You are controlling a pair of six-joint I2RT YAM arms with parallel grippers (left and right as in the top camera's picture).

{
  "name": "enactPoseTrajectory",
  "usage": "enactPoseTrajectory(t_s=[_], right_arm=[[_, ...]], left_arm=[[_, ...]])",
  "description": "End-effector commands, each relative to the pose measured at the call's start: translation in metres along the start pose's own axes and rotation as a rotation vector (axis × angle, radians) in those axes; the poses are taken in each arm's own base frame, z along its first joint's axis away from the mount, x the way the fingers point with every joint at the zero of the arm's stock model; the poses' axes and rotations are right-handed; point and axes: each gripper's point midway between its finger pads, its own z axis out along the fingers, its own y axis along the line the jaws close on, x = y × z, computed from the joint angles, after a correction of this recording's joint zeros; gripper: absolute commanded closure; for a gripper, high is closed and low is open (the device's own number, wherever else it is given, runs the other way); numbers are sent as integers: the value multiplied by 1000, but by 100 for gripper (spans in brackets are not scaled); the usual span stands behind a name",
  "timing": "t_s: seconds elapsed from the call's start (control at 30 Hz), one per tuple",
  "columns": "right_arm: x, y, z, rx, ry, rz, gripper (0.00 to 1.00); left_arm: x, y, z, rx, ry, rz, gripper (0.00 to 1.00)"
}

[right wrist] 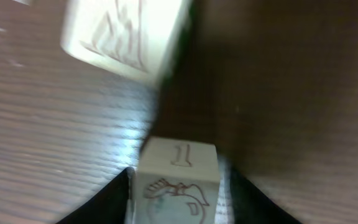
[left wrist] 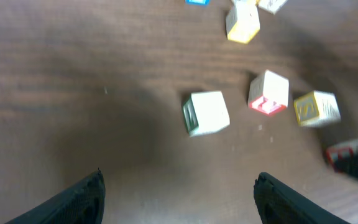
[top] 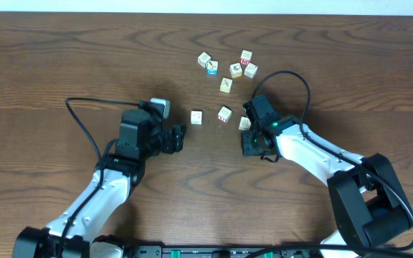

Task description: Lift 5 blocks

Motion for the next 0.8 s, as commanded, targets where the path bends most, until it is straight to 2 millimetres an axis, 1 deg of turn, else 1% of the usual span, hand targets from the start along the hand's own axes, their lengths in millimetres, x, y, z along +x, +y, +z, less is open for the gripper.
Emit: enactPoseTrajectory(t_s=[0.0,0.03,0.07,0.17,0.2,0.27,0.3,0.37,0.47,0.53,0.57,0.6,0.67,0.7,0.77], right_arm=[[13,0,7,-11,46,15,18],[12,1,6,-16,45,15,8],[12,2,5,-20,43,14,2],[8,5,-2,-34,28,14,2],[6,6,-7,-39,16,14,2],[2,6,-19,-49,-9,19,1],[-1,4,-26,-53,-23,21,1],[-5,-1,-41,-59,-51,22,1],[-10,-16,-69,-58,-98,28,1],[-12,-30,-86,-53,-125,44,1],[-13,-37,-94,-50,-138,58,1],[-14,-45,-102,-45,-154,64,1],[-16,-58,-112,-33,-181,57,1],[-18,-63,-114,-28,-188,51,1],[-20,-72,-115,-16,-191,50,1]], left_arm=[[-21,-10,9,-1,-26,31,23],[-22,-15,13,10,-19,43,23],[-22,-20,17,20,-10,52,23],[-19,-36,35,42,28,106,24],[-17,-39,41,33,40,116,24],[-13,-43,54,20,68,131,29],[-10,-45,59,19,82,135,30],[-6,-44,67,6,103,138,30],[0,-36,74,-19,121,132,31],[0,-28,75,-54,121,130,48],[0,-26,75,-65,119,131,53],[-1,-25,75,-72,118,132,57],[-1,-24,75,-78,115,132,58],[-1,-24,75,-78,115,132,59],[-1,-24,75,-79,116,132,70]])
